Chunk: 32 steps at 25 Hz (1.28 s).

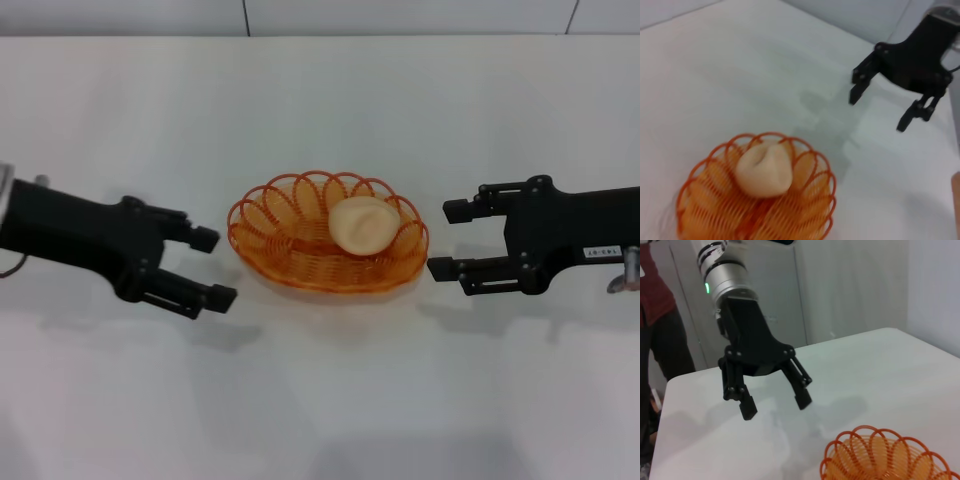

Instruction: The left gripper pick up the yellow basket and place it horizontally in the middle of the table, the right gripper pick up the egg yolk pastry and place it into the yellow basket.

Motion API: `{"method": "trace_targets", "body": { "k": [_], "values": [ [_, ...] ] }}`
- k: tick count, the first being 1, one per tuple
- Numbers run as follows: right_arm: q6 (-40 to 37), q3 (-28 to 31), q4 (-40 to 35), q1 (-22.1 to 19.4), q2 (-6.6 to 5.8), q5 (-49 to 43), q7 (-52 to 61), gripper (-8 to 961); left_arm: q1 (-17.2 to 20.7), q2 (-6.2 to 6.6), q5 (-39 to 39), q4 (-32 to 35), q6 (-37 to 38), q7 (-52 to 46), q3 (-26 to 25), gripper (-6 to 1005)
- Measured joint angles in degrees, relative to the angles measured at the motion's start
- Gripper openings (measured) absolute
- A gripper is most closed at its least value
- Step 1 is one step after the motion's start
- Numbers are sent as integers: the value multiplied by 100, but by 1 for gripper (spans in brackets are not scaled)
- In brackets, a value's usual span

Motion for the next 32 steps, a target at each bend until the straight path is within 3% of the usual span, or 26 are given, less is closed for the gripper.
{"method": "trace_targets", "body": {
  "k": [10,32],
  "values": [
    [-326,118,72,107,-6,-146,-5,688,-194,-147,-17,-7,5,327,72,880],
    [-497,123,69,163,2,-230,47,689,-208,-109,-146,6,17,339,68,880]
  ]
}}
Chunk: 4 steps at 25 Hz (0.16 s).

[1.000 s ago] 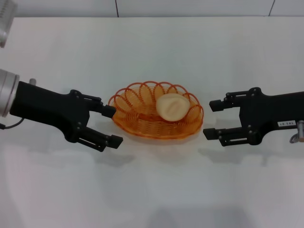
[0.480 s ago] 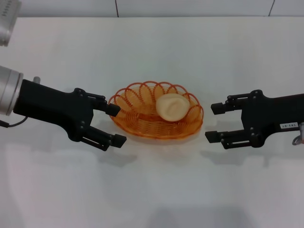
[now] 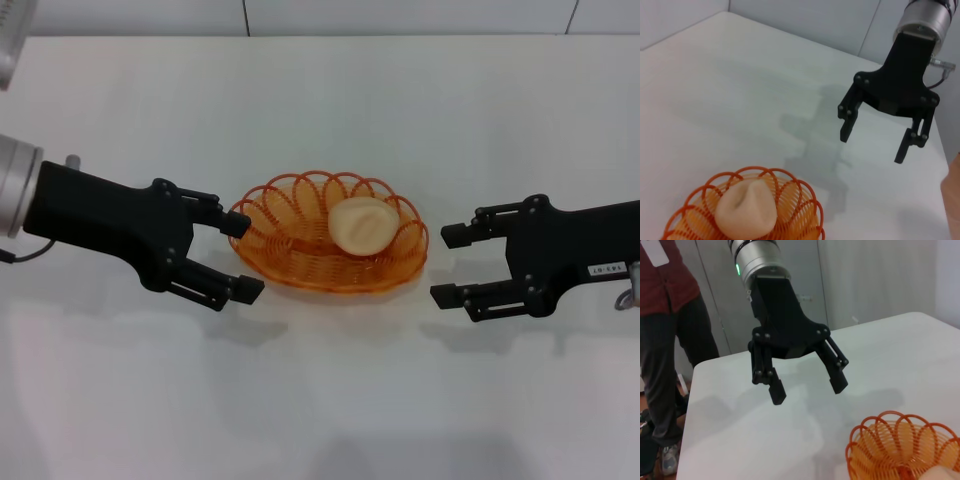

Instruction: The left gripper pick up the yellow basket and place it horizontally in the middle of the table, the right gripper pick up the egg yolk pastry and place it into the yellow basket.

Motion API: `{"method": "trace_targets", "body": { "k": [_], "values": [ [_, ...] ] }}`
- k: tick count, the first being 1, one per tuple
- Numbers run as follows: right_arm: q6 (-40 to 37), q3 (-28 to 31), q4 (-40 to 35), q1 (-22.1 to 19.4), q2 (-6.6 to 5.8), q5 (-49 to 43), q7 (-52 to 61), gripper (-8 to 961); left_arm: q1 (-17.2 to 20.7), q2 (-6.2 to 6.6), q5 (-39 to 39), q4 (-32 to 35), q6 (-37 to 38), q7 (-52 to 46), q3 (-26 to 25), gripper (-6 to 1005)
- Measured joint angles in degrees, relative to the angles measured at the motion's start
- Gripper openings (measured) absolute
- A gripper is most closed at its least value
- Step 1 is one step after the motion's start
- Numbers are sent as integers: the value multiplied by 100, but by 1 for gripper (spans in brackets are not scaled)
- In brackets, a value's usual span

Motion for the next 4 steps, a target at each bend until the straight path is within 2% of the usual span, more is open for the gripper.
{"method": "trace_targets", "body": {
  "k": [4],
  "values": [
    [-21,-21,-25,5,0,-4,2,689,0,15,-15,15,9,-10,4,880]
  ]
}}
